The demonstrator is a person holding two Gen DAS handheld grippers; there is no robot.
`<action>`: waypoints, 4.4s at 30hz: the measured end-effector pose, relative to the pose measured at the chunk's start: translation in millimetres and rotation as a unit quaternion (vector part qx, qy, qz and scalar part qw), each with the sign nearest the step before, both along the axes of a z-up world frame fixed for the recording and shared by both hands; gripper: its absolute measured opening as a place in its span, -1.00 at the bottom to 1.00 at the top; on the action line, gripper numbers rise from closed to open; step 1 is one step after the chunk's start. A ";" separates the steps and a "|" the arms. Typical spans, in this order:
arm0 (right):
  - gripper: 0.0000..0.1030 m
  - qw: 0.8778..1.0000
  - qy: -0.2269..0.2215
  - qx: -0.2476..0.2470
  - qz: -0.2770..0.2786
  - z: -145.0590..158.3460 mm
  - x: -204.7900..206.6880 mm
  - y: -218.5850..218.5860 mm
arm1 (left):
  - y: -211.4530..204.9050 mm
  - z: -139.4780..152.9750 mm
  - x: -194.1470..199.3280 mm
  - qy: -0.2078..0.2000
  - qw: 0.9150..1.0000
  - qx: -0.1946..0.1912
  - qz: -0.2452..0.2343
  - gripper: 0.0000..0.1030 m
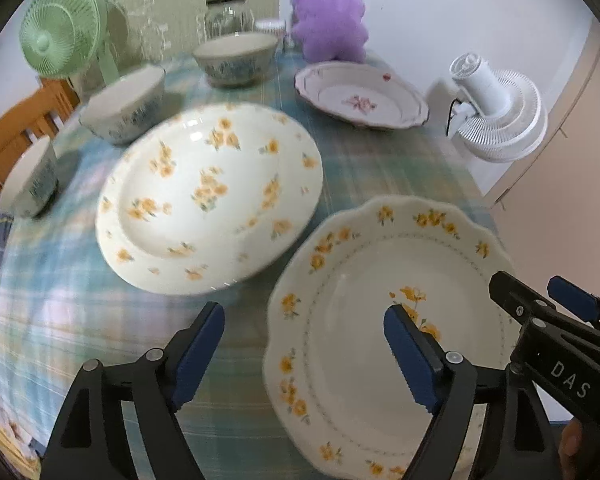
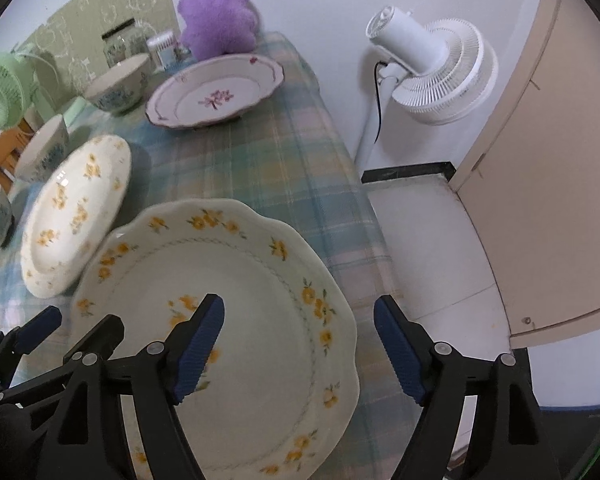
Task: Organize plates and bowls
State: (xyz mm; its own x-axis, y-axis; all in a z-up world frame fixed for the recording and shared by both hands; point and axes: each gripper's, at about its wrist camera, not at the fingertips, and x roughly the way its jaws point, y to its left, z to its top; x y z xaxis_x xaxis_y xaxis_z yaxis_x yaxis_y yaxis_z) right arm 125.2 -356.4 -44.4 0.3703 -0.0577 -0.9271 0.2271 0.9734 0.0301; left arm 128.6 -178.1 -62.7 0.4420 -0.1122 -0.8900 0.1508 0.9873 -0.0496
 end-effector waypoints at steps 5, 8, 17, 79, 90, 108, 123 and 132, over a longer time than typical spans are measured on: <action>0.55 1.000 -0.030 -0.002 -0.003 22.6 -4.8 15.4 | 20.2 18.3 -1.9 -0.021 1.000 -0.006 -0.002 0.67; 0.55 0.999 -0.045 0.005 -0.001 36.4 -6.7 30.0 | 36.9 27.6 -2.7 -0.031 0.999 -0.009 -0.001 0.71; 0.55 0.998 -0.067 -0.008 0.005 64.0 -5.4 88.3 | 92.8 48.2 -1.9 -0.053 0.999 -0.007 -0.001 0.75; 0.41 0.996 0.024 0.066 0.058 -45.0 152.6 166.4 | 150.1 -46.2 125.1 0.020 0.996 0.025 0.083 0.49; 0.39 0.994 0.046 0.054 0.084 -38.8 126.5 200.8 | 175.6 -47.3 93.6 0.031 0.995 0.027 0.088 0.48; 0.38 0.995 0.053 0.021 0.079 -33.0 135.5 204.7 | 168.8 -34.3 85.1 0.020 0.995 0.040 0.086 0.51; 0.38 0.999 0.020 -0.016 0.019 31.2 82.5 209.2 | 177.9 15.1 40.1 -0.007 0.999 0.015 0.033 0.51; 0.38 0.999 -0.007 -0.016 -0.031 58.2 39.8 194.7 | 161.3 35.4 15.3 -0.031 0.999 0.016 0.001 0.51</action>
State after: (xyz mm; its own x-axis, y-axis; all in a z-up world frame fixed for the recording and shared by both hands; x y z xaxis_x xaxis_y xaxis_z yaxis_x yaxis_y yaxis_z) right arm 165.0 -161.7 13.8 0.3788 -0.1103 -0.9189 0.2865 0.9581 0.0031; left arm 143.9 -16.9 -27.3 0.4961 -0.0838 -0.8642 0.1502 0.9886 -0.0097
